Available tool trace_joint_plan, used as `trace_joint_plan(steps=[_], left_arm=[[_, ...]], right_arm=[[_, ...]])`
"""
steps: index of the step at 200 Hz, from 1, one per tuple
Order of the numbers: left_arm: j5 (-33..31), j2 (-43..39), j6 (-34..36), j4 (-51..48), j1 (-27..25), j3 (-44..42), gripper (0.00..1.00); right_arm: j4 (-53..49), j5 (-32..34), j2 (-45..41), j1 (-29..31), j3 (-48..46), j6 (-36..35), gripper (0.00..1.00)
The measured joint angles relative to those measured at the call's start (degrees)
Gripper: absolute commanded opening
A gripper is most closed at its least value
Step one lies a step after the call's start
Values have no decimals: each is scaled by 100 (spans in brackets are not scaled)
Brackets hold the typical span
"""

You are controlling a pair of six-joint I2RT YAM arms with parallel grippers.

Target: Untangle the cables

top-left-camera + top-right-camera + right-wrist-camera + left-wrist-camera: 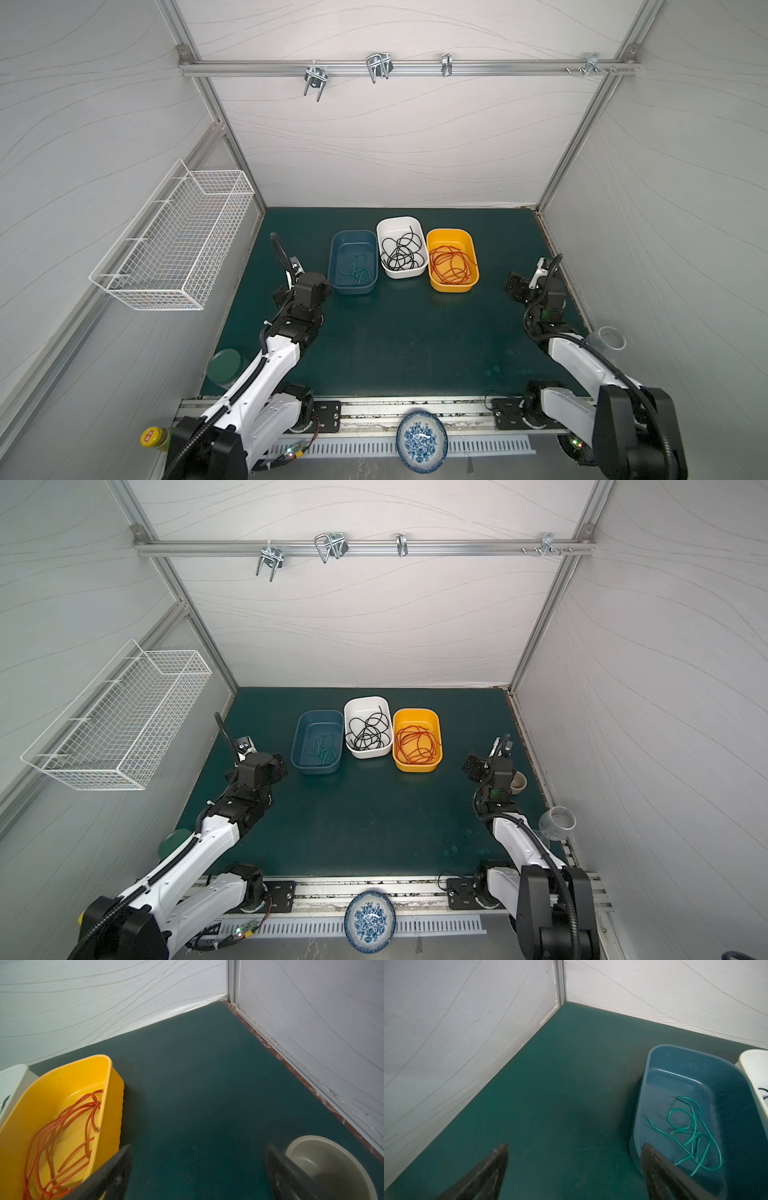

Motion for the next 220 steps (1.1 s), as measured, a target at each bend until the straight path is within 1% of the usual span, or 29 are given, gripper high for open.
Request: trace_joint_plan(steps=[19,33,47,62,74,82,100,118,142,171,220], left_arm=[[127,201,-31,439,175,-127,100],[212,409,28,767,291,-212,100],[282,706,162,1078,382,-256,100],[367,1036,330,1434,446,-289,100],[442,1228,444,1738,485,-363,100],[525,1364,496,1982,538,-439,100],[686,1637,549,2457,682,-599,100],[894,1971,730,2802,769,-640,100],[1115,2323,1038,3246,796,-643,100],[1309,2579,1368,4011,826,-728,100],[1512,3324,1510,4944,879,-728,100]], right_arm=[[413,11,389,33,2,-92,99],[761,162,791,203,17,-271,99],[1147,337,1252,444,17,-483,99],[1670,382,1801,621,-2,-695,99],[2059,389,2210,671,-15,-820,99],[2103,387,2369,667,0,-872,99],[2092,260,2474,597,87,-944,99],[2437,142,2645,466,120,-942,99],[2483,44,2677,396,140,-942,99],[2457,2,2688,396,223,-942,99],[2450,-4,2688,400,260,-946,99]])
